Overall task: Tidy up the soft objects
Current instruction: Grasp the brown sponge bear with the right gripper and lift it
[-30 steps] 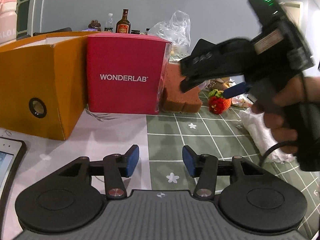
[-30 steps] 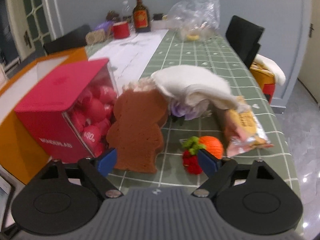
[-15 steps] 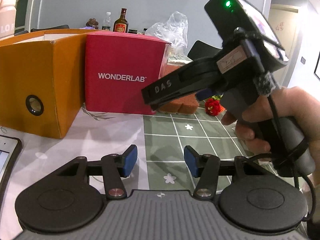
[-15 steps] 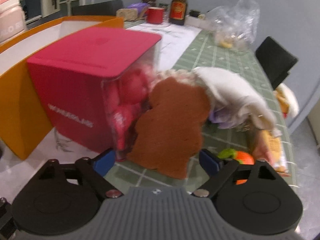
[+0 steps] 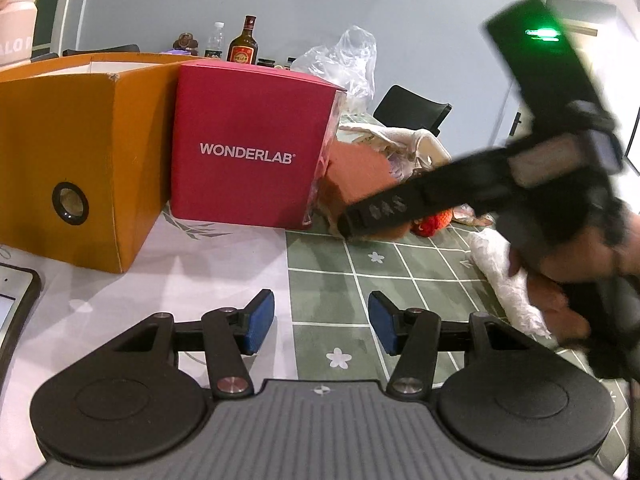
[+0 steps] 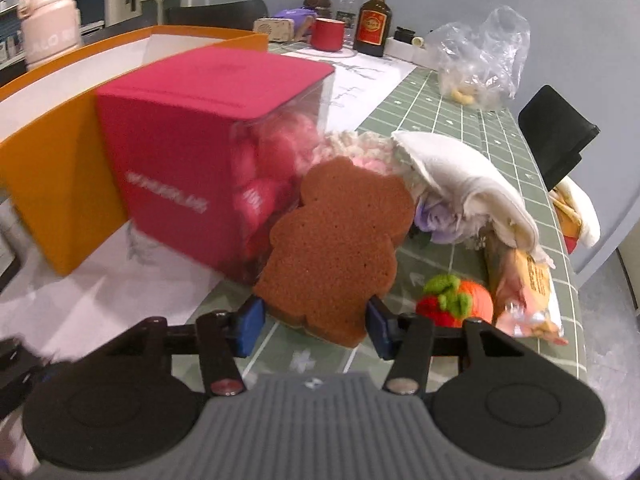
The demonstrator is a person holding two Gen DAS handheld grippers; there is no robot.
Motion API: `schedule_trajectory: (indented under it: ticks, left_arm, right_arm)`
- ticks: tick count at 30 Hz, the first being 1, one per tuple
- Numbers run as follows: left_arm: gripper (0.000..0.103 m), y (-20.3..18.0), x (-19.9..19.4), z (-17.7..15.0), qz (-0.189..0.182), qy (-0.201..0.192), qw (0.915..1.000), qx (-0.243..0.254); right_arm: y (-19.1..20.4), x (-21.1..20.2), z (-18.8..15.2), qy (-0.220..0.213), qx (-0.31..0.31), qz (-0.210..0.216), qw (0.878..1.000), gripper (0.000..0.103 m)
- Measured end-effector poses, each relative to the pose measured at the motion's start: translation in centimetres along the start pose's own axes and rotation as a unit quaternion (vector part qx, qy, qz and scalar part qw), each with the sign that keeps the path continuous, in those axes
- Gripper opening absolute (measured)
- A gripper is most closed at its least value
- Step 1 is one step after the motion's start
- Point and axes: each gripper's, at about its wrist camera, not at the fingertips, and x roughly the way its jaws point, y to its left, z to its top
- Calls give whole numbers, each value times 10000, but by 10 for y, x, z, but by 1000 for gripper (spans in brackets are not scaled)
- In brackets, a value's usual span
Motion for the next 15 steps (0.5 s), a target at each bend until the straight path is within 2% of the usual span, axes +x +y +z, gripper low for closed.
schedule_trajectory:
  ticks: [3,5,6,7,8,10,15]
  left_arm:
    - [63,0,0,0,-5,-2,10000,-10]
    - [64,0,0,0,-6,-1,10000,-10]
    - [64,-1,0,0,-27,4,10000,19]
    - [62,-1,0,0,9,4,10000,10]
    - [62,0,0,0,1,-7,10000,-22]
    - [62,1,0,0,-34,-17,10000,-74]
    - [62,1,1,0,-11,-26,9999,-97]
  right_arm:
    - [8,-19,-12,140,-207,39,9997,56]
    - [9,-29,-20,251,-259,76,9993,64]
    - [7,-36,-21,208,-166,95,9996,75]
    - [6,-40,-21,146,-127,28,9998,90]
    - [6,-43,-21,70,-75,9,9999,100]
    - [2,-41,-16,6,213,171,9996,100]
    - [-5,-14,-6,264,1111,392,9927,100]
